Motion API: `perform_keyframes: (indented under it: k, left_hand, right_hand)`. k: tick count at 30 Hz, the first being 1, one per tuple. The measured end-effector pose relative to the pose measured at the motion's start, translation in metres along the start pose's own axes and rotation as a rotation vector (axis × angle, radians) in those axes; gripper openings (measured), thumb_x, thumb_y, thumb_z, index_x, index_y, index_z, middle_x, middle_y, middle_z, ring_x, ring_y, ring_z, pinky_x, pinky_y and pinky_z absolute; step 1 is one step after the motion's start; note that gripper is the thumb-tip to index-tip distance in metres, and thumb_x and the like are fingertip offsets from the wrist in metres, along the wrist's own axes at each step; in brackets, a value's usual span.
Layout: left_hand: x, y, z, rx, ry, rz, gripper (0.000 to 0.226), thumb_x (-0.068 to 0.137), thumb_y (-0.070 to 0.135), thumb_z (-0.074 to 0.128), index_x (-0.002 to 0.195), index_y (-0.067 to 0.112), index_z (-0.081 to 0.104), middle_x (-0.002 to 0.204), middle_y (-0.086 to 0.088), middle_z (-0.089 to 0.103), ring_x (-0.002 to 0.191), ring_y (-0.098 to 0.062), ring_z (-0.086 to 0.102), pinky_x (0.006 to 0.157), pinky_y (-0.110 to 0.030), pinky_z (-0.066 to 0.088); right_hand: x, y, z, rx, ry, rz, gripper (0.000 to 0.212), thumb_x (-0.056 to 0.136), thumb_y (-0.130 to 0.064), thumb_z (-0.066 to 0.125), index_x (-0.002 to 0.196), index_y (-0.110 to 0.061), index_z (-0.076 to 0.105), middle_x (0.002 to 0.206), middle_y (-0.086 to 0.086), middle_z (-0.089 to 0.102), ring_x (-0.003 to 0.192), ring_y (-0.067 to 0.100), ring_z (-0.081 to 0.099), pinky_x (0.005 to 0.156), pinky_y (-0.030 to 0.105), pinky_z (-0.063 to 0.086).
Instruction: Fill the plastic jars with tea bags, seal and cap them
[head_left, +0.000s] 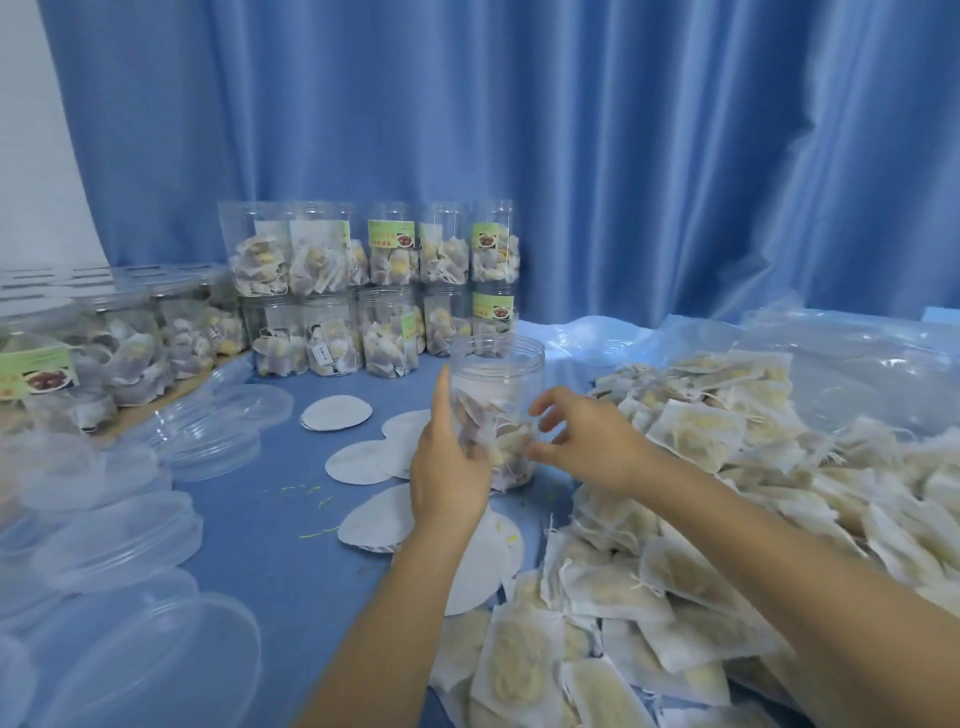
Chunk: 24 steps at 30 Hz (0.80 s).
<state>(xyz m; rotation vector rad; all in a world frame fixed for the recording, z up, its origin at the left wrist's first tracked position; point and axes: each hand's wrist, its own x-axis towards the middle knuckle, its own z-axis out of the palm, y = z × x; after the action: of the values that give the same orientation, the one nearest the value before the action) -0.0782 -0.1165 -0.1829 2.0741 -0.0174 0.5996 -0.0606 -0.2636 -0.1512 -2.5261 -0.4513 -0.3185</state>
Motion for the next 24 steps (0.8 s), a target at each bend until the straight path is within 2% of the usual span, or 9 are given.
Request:
perform_keyframes:
  k: [2, 6, 11, 13, 14, 16, 18, 22, 24]
  left_hand:
    - [-0.008, -0.007, 0.002, -0.054, 0.031, -0.034, 0.073, 0.092, 0.009, 0.053, 0.147, 0.037, 0.015, 0.129, -0.007, 0.052, 0.107, -0.028, 0.059, 0.083, -0.036, 0.047]
    - [-0.013, -0.018, 0.004, -0.042, 0.104, -0.124, 0.054, 0.089, 0.015, 0.060, 0.137, 0.014, 0.036, 0.130, -0.007, 0.051, 0.107, -0.026, 0.058, 0.086, -0.033, 0.042]
    - [-0.016, -0.020, 0.003, -0.026, 0.102, -0.180, 0.048, 0.087, 0.017, 0.061, 0.130, 0.008, 0.042, 0.128, -0.010, 0.050, 0.109, -0.029, 0.057, 0.087, -0.033, 0.040]
    - [-0.015, -0.020, 0.000, -0.059, 0.118, -0.188, 0.044, 0.087, 0.009, 0.059, 0.127, 0.008, 0.043, 0.128, -0.009, 0.050, 0.106, -0.027, 0.057, 0.086, -0.032, 0.040]
    - [-0.014, -0.019, -0.002, -0.096, 0.135, -0.189, 0.041, 0.087, 0.006, 0.057, 0.125, 0.008, 0.044, 0.127, -0.009, 0.051, 0.103, -0.025, 0.058, 0.084, -0.031, 0.041]
    - [-0.011, -0.019, -0.007, -0.182, 0.204, -0.192, 0.033, 0.087, 0.001, 0.053, 0.118, 0.010, 0.048, 0.122, -0.006, 0.054, 0.091, -0.019, 0.058, 0.079, -0.029, 0.043]
    - [-0.008, -0.020, -0.014, -0.231, 0.314, -0.214, 0.026, 0.087, 0.000, 0.050, 0.108, 0.015, 0.049, 0.116, -0.001, 0.058, 0.084, -0.014, 0.056, 0.071, -0.023, 0.041]
    - [-0.002, -0.026, -0.021, -0.266, 0.433, -0.319, 0.018, 0.088, 0.002, 0.050, 0.099, 0.017, 0.050, 0.103, 0.003, 0.059, 0.081, -0.013, 0.054, 0.063, -0.016, 0.030]
    - [-0.002, -0.029, -0.020, -0.269, 0.442, -0.354, 0.016, 0.089, 0.003, 0.049, 0.099, 0.015, 0.053, 0.098, 0.004, 0.059, 0.080, -0.014, 0.053, 0.062, -0.016, 0.029]
  right_hand:
    - [-0.010, 0.005, -0.007, -0.133, -0.151, -0.171, 0.017, 0.084, -0.020, 0.067, 0.100, -0.023, 0.071, 0.108, -0.002, 0.063, 0.091, 0.010, 0.060, 0.084, 0.020, 0.046]
    - [-0.021, 0.002, -0.010, -0.195, -0.549, -0.291, 0.019, 0.085, -0.019, 0.064, 0.099, -0.028, 0.074, 0.111, -0.014, 0.064, 0.096, -0.001, 0.053, 0.076, 0.000, 0.032]
    - [-0.017, 0.000, -0.001, -0.291, -0.655, -0.344, 0.014, 0.081, -0.017, 0.069, 0.092, -0.016, 0.077, 0.106, -0.006, 0.068, 0.093, 0.005, 0.057, 0.081, 0.016, 0.042]
    - [-0.016, -0.001, 0.003, -0.296, -0.549, -0.363, 0.011, 0.083, -0.016, 0.067, 0.090, -0.014, 0.075, 0.100, -0.005, 0.069, 0.095, 0.007, 0.057, 0.085, 0.022, 0.044]
    - [-0.015, -0.003, 0.004, -0.268, -0.446, -0.355, 0.011, 0.085, -0.016, 0.064, 0.091, -0.015, 0.074, 0.098, -0.006, 0.068, 0.093, 0.005, 0.056, 0.084, 0.018, 0.043]
    - [-0.010, -0.008, 0.006, -0.132, -0.186, -0.323, 0.011, 0.088, -0.014, 0.061, 0.092, -0.014, 0.071, 0.092, -0.005, 0.068, 0.078, 0.000, 0.052, 0.074, 0.006, 0.038]
    - [-0.004, -0.018, 0.005, 0.060, 0.120, -0.269, 0.010, 0.089, -0.011, 0.061, 0.090, -0.012, 0.070, 0.086, -0.002, 0.069, 0.072, 0.003, 0.054, 0.070, 0.004, 0.038]
    - [0.022, -0.042, -0.009, 0.210, 0.773, -0.128, 0.012, 0.091, -0.012, 0.057, 0.089, -0.012, 0.068, 0.079, -0.008, 0.061, 0.076, 0.013, 0.056, 0.072, 0.015, 0.038]
    - [0.037, -0.048, -0.017, 0.191, 0.828, -0.056, 0.017, 0.094, -0.015, 0.050, 0.091, -0.012, 0.066, 0.083, -0.005, 0.062, 0.083, 0.018, 0.055, 0.075, 0.025, 0.041]
